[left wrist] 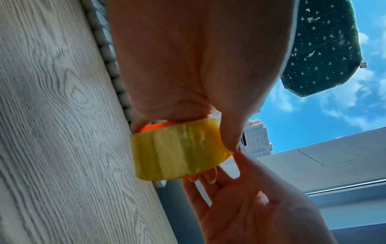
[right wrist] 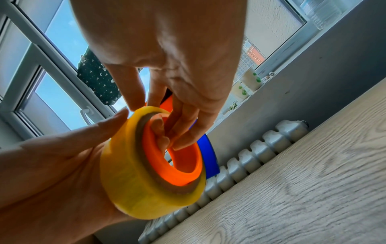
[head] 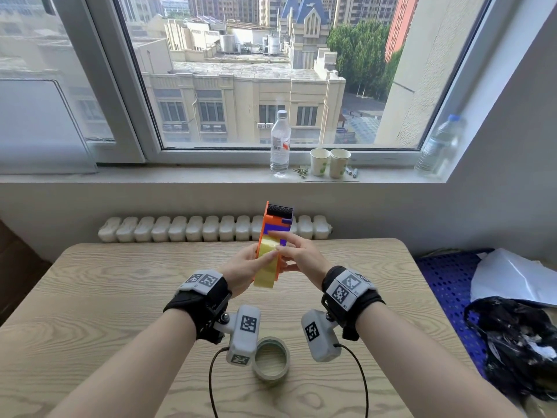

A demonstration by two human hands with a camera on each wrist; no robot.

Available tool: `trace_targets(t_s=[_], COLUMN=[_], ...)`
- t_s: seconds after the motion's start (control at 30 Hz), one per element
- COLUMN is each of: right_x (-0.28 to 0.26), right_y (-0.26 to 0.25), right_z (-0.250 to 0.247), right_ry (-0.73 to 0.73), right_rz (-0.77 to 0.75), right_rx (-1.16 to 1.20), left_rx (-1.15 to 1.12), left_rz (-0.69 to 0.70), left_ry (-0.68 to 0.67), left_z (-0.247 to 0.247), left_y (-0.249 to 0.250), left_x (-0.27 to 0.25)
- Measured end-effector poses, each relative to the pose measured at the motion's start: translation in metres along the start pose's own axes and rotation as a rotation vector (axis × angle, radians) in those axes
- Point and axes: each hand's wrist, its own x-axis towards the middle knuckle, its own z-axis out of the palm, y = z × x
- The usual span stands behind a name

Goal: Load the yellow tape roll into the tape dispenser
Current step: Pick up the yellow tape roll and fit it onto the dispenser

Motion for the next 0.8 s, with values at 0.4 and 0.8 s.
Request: trace_targets(t_s=[0.4, 0.8], right_x=[0.004, 0.012], right_y=[0.007, 0.012], right_z=[-0.001, 0.002], right_ry=[0.084, 0.272], right_rz=[-0.085, -0.130], right_rx=[-0.119, -0.313], left_rx=[0.054, 0.113], left_rz=[0.020, 0.008], left_ry=[-0.038, 0.007], left_z=[-0.002, 0.006], left_y=[-0.001, -0.004], left_x=[0.000, 0.004])
